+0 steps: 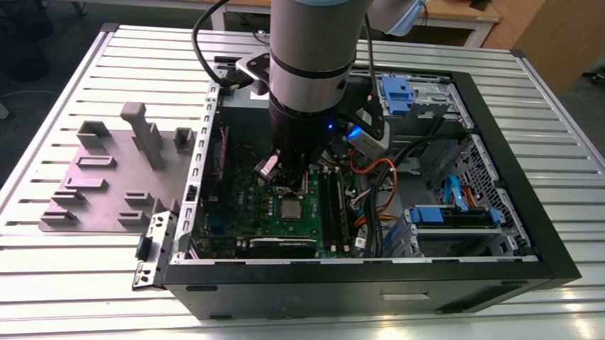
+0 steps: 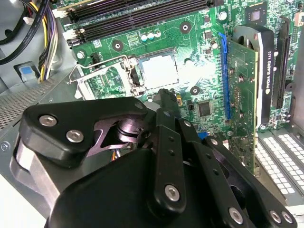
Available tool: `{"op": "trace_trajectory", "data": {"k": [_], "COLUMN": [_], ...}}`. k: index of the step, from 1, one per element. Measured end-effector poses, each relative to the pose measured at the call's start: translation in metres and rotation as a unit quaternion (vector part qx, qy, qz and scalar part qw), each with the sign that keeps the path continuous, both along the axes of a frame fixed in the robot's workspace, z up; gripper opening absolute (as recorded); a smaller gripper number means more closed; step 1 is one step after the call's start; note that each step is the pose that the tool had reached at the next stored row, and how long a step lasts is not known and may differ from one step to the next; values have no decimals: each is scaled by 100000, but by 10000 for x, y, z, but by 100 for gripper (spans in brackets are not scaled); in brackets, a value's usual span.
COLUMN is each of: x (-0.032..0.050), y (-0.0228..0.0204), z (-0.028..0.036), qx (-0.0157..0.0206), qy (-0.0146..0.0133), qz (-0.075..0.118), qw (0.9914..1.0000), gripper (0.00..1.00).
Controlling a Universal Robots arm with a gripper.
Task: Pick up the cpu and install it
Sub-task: 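Close the cpu cover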
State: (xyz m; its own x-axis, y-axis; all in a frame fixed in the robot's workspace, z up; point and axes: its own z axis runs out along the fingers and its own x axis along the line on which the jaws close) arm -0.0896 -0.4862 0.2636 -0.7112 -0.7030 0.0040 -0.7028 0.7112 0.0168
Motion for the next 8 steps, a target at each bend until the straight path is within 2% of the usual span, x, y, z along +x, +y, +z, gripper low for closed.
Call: {"op": "trace_trajectory", "data": {"k": [6,8], "x": [2,2], "y": [0,0], "z": [-2,-4], "qx": [2,3], "qy": [-1,-3], "qz": [174,1417], "qw": [100000,99990], "gripper": [11,11]}}
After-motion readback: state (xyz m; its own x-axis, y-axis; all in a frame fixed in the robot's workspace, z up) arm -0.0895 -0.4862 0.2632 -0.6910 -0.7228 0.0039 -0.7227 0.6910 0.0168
